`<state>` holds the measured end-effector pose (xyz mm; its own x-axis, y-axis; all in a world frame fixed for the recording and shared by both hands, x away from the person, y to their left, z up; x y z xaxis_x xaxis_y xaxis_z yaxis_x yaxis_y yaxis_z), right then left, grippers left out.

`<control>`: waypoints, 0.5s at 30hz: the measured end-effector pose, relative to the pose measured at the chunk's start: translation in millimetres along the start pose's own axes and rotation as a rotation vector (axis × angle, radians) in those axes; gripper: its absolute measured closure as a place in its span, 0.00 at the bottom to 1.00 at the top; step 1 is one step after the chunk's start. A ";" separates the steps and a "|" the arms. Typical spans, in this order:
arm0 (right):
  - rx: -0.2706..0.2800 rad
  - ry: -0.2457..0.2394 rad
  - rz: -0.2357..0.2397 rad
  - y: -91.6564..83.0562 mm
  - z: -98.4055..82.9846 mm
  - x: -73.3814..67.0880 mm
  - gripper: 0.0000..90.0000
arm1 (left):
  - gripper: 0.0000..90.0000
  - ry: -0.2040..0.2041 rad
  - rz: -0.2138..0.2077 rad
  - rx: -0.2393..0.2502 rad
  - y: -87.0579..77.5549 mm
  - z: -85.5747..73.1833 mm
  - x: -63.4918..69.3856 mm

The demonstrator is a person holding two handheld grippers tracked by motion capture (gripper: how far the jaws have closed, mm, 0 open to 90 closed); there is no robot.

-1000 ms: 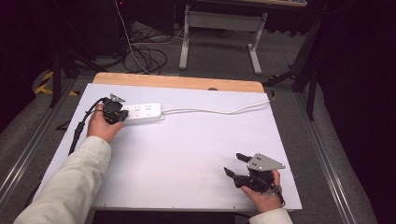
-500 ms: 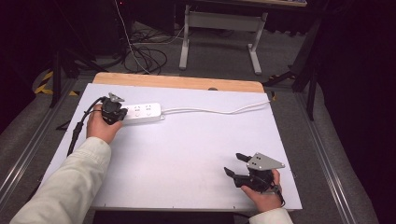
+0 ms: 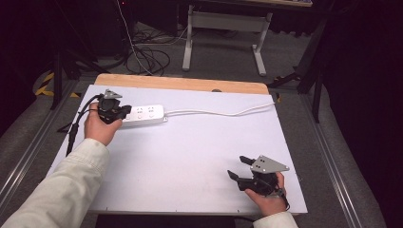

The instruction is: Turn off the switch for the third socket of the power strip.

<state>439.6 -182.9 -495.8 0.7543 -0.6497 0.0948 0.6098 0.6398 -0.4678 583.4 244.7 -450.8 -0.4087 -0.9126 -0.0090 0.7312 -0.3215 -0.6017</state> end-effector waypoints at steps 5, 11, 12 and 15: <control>0.000 -0.001 0.001 0.0 0.0 0.0 0.36 | 0.98 0.004 -0.008 0.004 -5.0 2.4 4.7; -0.001 -0.002 0.004 -0.7 0.0 -0.8 0.36 | 0.90 0.029 -0.044 0.027 -12.9 4.4 15.7; 0.001 -0.002 0.005 -0.6 0.2 -0.9 0.36 | 0.88 0.029 -0.044 0.027 -12.9 4.4 15.7; 0.000 -0.006 0.005 -0.6 0.3 -1.2 0.36 | 0.79 0.047 -0.068 0.051 -21.1 7.1 24.1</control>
<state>438.4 -182.4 -495.3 0.7588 -0.6440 0.0972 0.6059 0.6432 -0.4682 562.0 227.8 -432.7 -0.4826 -0.8758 -0.0074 0.7270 -0.3960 -0.5609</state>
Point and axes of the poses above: each handheld gripper's, and its own axes: y roughly forward along the jaws, z roughly out of its top, x roughly to its right, the point moved 6 cm from there along y, roughly forward along the jaws, and after that the axes turned 2 degrees about x, right-handed, at the moved point
